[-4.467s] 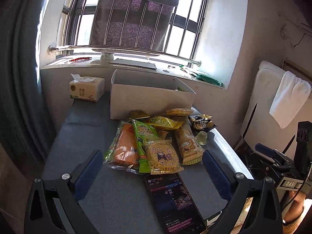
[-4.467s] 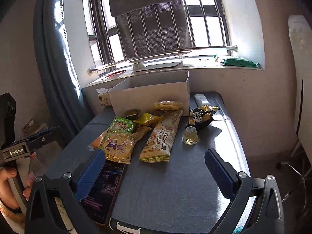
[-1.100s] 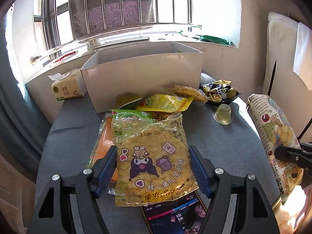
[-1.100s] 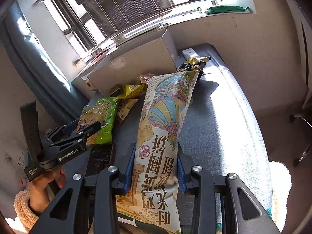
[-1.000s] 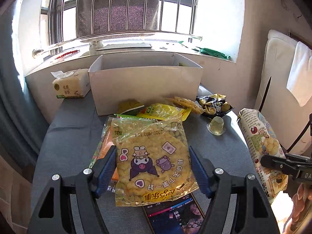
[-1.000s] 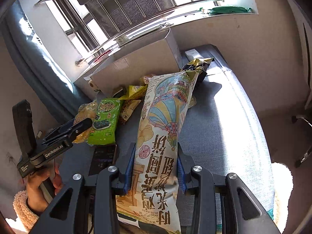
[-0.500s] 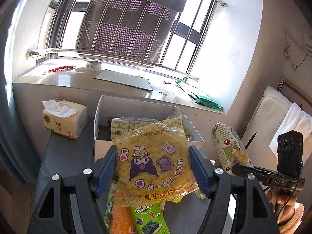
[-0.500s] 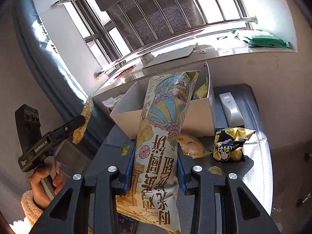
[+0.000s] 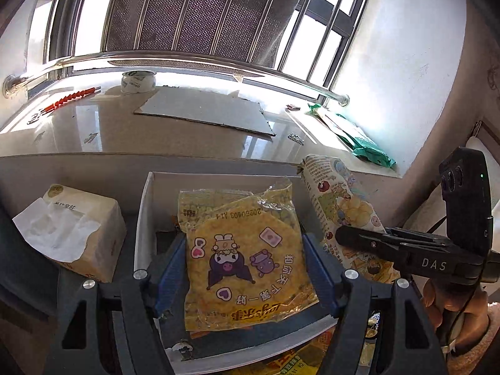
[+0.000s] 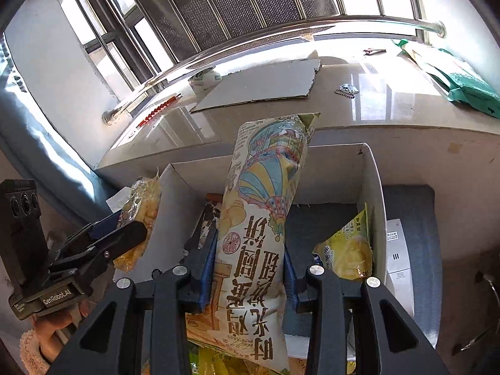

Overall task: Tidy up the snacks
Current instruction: 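Lower both held bags into the white box and open both tools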

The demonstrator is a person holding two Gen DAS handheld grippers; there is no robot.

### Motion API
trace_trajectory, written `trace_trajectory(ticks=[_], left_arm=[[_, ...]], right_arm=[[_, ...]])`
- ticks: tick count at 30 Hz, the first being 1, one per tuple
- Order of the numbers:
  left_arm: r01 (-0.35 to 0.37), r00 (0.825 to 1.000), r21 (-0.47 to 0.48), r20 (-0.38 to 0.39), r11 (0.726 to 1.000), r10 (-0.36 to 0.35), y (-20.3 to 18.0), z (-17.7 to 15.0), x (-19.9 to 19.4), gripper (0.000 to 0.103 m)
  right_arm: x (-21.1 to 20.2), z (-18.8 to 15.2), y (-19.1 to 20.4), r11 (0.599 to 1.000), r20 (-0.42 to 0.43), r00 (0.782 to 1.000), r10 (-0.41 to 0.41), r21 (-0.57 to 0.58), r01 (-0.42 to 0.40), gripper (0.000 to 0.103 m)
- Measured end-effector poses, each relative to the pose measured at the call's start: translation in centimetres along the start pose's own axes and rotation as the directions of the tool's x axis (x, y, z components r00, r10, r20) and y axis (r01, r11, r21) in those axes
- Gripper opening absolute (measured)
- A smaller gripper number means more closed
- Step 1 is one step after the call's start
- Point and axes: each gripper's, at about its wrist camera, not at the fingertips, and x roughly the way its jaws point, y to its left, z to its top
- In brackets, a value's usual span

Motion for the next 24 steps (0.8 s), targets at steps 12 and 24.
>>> trace_trajectory(ticks=[12, 24], left_arm=[[-0.015, 0.998, -0.03, -0.062, 0.999, 0.013, 2.0, -1.3, 1.6, 0.103], [-0.047, 0.998, 0.003, 0.031, 0.999, 0.047, 1.1, -3.6, -4.9, 0.103]], right_arm=[[2.7, 0.1, -0.1, 0.999, -0.014, 0.999, -0.048, -0.003, 0.048, 0.103], [-4.3, -2.7, 1.3, 1.0, 0.127, 0.992, 0.002, -0.029, 0.001, 0.103]])
